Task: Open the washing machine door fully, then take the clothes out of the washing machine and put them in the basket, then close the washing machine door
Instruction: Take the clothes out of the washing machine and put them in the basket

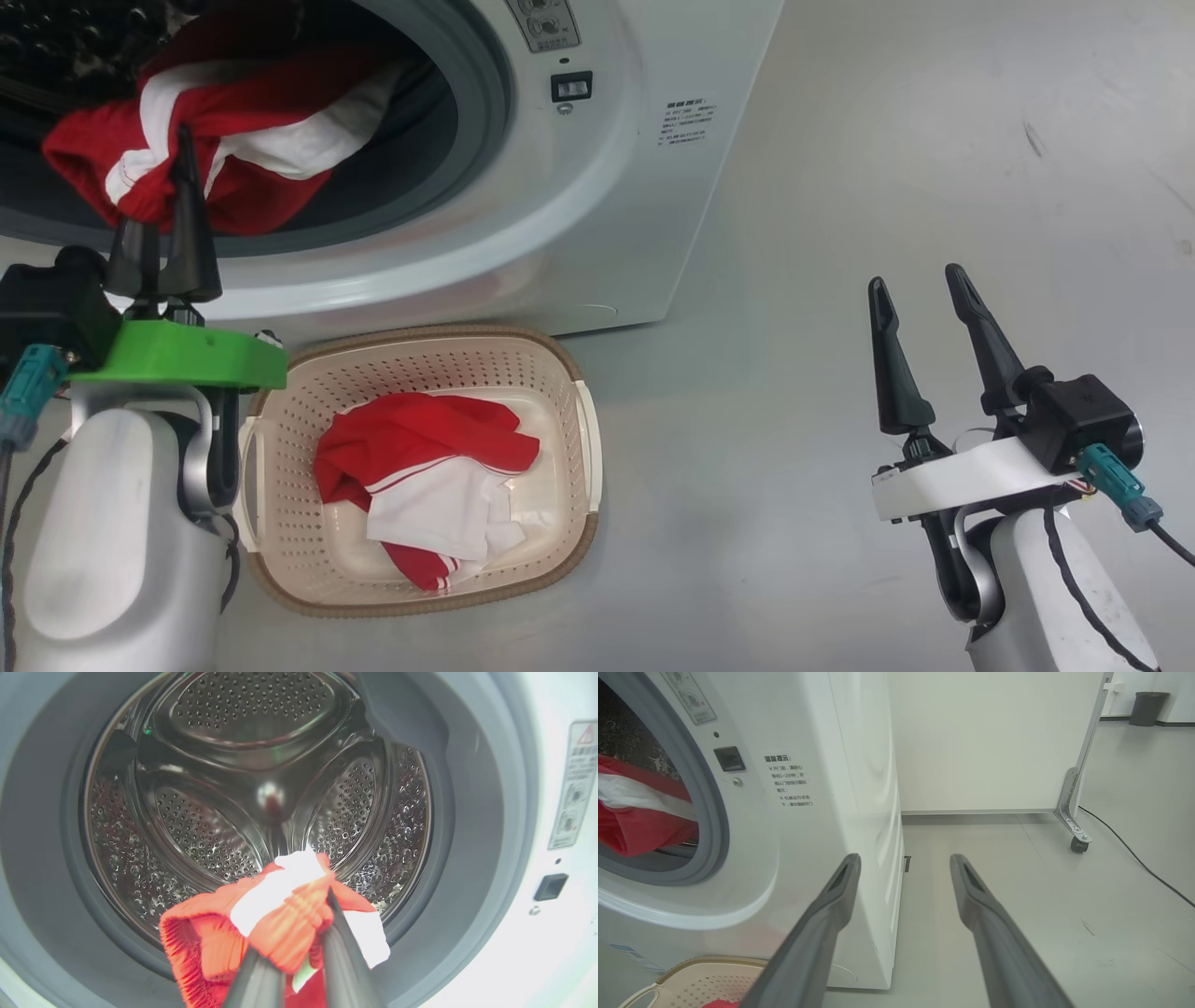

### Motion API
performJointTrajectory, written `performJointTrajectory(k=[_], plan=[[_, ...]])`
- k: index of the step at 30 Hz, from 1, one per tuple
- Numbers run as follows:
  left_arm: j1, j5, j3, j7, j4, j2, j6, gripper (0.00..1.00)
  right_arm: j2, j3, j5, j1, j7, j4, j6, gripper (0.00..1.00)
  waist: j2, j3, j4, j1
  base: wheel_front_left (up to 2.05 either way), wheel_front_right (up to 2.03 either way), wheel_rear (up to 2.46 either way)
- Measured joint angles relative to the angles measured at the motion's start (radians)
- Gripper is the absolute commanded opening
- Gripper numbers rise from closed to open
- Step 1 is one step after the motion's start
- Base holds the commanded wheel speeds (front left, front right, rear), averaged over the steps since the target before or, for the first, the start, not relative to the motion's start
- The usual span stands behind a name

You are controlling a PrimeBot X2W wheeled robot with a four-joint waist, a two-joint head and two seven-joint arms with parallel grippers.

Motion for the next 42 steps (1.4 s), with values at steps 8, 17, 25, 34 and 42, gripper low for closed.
performJointTrajectory(k=[8, 17, 25, 34, 42], plan=[[0.083, 0.021, 0.004, -0.003, -0.155, -0.017, 0.027, 0.00, 0.000, 0.003, -0.001, 0.032, 0.000, 0.012, 0.009, 1.00, 0.0000, -0.069, 0.021, 0.0000, 0.00, 0.00, 0.00], [0.184, 0.030, -0.015, -0.003, -0.265, -0.040, 0.044, 0.00, 0.000, -0.004, -0.013, 0.065, 0.000, 0.013, 0.009, 1.00, 0.0000, -0.111, 0.050, 0.0000, 0.00, 0.00, 0.00], [0.292, 0.030, -0.046, 0.002, -0.271, -0.042, 0.056, 0.00, 0.000, 0.008, -0.016, 0.066, 0.000, 0.013, 0.017, 1.00, 0.0000, -0.119, 0.059, 0.0000, 0.00, 0.00, 0.00], [0.367, -0.016, -0.088, 0.063, -0.198, -0.055, 0.056, 0.00, 0.001, 0.022, -0.018, 0.066, 0.000, 0.004, 0.026, 1.00, 0.0000, -0.090, 0.050, 0.0000, 0.00, 0.00, 0.00], [0.369, -0.057, -0.105, 0.095, -0.100, -0.066, 0.051, 0.00, 0.001, 0.028, -0.017, 0.059, 0.000, -0.003, 0.028, 1.00, 0.0000, -0.055, 0.023, 0.0000, 0.00, 0.00, 0.00]])
